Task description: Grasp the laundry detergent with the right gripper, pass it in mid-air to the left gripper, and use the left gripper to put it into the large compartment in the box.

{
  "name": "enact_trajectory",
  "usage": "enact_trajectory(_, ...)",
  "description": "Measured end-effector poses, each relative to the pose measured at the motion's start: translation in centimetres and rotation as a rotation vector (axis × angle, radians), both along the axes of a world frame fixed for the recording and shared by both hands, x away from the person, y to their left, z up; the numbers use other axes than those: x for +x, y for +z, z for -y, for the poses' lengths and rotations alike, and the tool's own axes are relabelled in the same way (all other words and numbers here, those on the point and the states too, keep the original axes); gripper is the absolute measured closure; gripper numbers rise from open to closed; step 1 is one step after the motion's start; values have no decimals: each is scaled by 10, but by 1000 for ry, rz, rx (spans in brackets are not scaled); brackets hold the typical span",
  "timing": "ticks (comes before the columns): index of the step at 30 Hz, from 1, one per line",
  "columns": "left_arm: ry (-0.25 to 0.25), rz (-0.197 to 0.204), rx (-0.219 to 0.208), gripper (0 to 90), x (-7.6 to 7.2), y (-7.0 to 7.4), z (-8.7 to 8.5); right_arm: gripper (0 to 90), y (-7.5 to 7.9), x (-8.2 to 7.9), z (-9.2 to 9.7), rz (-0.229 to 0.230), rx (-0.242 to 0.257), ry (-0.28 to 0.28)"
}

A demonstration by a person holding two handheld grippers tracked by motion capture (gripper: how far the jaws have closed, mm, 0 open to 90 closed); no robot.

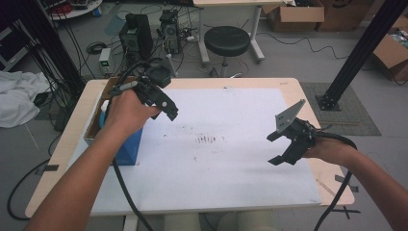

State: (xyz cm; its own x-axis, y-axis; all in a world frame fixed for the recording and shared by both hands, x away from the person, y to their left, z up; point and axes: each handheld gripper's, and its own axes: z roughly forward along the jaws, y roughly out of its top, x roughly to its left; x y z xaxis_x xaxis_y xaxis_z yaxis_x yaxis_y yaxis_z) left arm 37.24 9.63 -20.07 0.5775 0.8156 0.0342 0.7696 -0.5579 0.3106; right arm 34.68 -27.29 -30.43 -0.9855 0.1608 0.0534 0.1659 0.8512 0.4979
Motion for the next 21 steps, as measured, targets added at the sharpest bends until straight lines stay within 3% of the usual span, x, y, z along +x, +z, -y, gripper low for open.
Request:
enact_trajectory(13,-102,-12,17,189,12,-13,33,173,1,3,-3,-1,-7,-2)
enact_trajectory(21,-199,-40,39,195,22,-23,49,174,3,5,-3,-3,-13,-1)
